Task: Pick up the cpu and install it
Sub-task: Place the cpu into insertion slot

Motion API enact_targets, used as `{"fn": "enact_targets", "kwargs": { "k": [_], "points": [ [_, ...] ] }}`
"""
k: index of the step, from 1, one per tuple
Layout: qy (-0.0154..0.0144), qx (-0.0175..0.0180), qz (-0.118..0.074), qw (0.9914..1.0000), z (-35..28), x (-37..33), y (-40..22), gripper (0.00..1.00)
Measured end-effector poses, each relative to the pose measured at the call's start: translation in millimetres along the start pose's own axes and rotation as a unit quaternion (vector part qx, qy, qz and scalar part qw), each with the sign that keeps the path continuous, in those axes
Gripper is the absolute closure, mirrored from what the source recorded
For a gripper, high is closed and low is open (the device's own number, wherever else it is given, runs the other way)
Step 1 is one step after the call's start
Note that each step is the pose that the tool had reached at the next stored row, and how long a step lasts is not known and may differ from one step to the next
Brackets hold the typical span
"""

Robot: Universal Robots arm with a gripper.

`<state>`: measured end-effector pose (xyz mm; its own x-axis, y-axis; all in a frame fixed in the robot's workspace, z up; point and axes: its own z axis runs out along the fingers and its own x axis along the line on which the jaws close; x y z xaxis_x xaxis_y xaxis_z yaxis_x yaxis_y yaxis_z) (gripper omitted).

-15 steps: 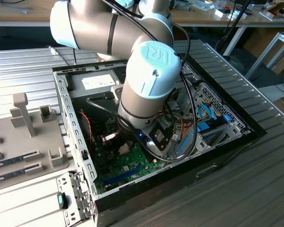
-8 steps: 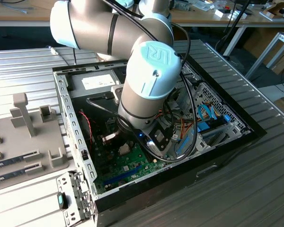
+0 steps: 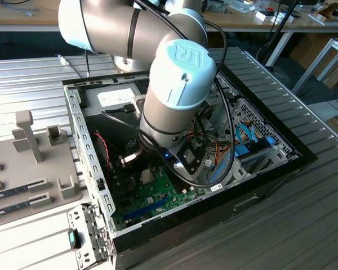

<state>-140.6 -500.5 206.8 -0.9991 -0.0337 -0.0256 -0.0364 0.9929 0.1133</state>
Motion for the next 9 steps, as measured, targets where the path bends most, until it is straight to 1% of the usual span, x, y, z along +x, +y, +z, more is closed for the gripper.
{"fn": "enact_targets", "kwargs": {
  "k": [1, 2, 3, 4, 5, 6, 7, 8, 9],
  "points": [
    [0.0001, 0.0043, 0.0, 0.99999, 0.0, 0.0, 0.0, 0.54],
    [0.0004, 0.0126, 0.0, 0.99992, -0.1, 0.0, 0.0, 0.61],
    [0.0008, 0.0215, 0.0, 0.99977, 0.0, 0.0, 0.1, 0.61],
    [0.0013, 0.034, -0.001, 0.99942, 0.0, 0.0, 0.2, 0.61],
    [0.0015, 0.0435, -0.001, 0.99905, 0.0, 0.0, 0.4, 0.61],
    [0.0019, 0.0513, -0.001, 0.99868, 0.1, -0.1, 0.9, 0.61],
    [0.002, 0.0546, -0.001, 0.9985, 0.2, -0.2, 1.8, 0.61],
    [0.0022, 0.0563, -0.002, 0.99841, 0.3, -0.3, 3.1, 0.61],
    [0.0023, 0.0569, -0.002, 0.99838, 0.5, -0.4, 4.5, 0.61]
  ]
}}
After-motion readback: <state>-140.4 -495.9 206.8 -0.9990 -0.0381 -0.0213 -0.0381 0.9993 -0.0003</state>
